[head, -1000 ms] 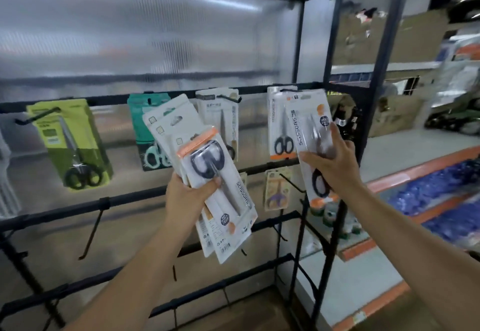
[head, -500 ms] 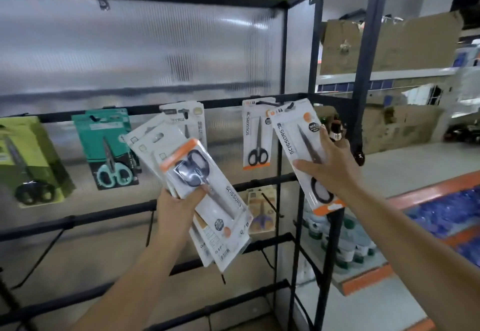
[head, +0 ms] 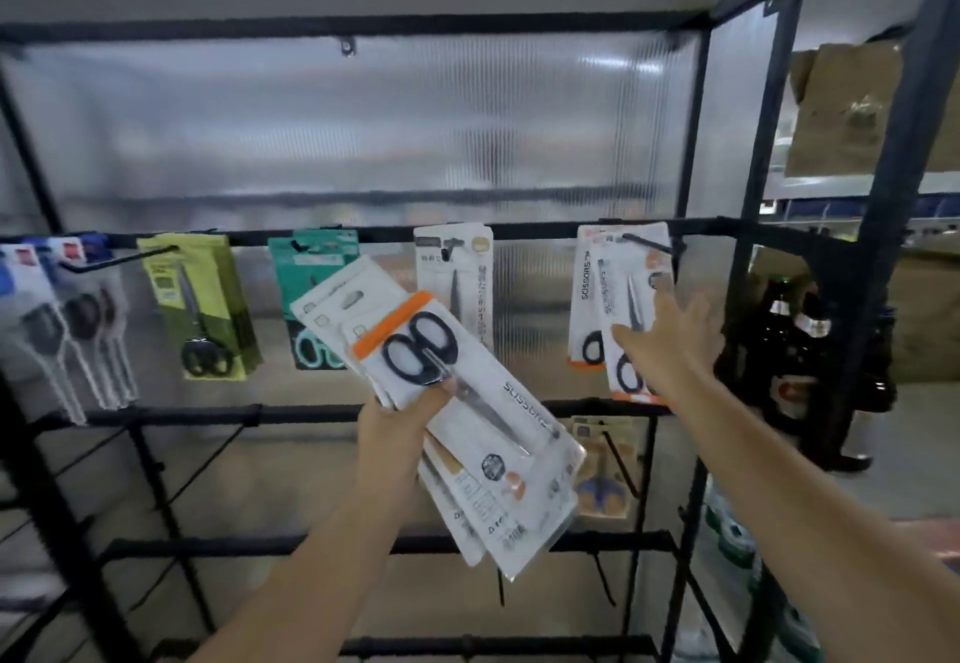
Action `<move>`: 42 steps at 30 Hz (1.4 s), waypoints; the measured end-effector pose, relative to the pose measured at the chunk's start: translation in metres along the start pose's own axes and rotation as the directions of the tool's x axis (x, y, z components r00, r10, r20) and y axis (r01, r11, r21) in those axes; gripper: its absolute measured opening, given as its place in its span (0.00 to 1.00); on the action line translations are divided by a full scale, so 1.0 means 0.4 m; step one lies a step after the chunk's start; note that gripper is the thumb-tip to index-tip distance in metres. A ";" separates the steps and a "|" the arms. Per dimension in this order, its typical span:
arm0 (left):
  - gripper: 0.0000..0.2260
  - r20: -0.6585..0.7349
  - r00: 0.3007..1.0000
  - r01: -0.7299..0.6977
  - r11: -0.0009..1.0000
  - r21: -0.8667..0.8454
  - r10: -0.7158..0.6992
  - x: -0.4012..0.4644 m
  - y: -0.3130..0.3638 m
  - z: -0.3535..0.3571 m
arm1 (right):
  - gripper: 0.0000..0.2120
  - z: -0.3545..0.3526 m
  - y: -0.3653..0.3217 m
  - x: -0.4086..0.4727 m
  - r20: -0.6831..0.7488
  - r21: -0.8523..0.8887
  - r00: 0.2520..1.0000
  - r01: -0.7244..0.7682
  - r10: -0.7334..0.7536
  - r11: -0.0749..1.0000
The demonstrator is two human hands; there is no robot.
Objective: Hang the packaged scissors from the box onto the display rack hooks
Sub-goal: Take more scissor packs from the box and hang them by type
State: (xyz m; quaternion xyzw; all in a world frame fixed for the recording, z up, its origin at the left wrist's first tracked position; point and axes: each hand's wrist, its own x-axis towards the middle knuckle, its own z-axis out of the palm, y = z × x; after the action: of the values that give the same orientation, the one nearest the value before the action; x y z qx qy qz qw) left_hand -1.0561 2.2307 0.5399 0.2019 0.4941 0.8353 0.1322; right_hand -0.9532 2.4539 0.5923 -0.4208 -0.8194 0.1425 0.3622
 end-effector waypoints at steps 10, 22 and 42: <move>0.13 -0.098 0.974 0.191 0.973 -0.129 -0.204 0.020 0.008 -0.032 | 0.11 0.089 -0.060 -0.231 0.496 0.749 0.827 -0.254 -0.264 0.613; 0.20 -0.049 0.957 0.279 0.955 -0.101 -0.284 0.030 0.000 -0.071 | 0.16 0.109 -0.058 -0.190 0.440 0.830 0.897 -0.397 -0.024 0.392; 0.16 -0.021 0.998 0.065 0.997 -0.029 -0.065 0.014 0.014 -0.151 | 0.17 0.091 -0.083 -0.110 0.396 0.597 0.883 -0.039 -0.252 0.801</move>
State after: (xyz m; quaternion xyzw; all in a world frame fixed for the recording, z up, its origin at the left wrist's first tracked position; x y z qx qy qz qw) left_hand -1.0894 2.1838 0.5201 0.1746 0.4898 0.8397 0.1567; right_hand -0.9818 2.4014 0.5640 -0.1938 -0.8188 0.4627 0.2791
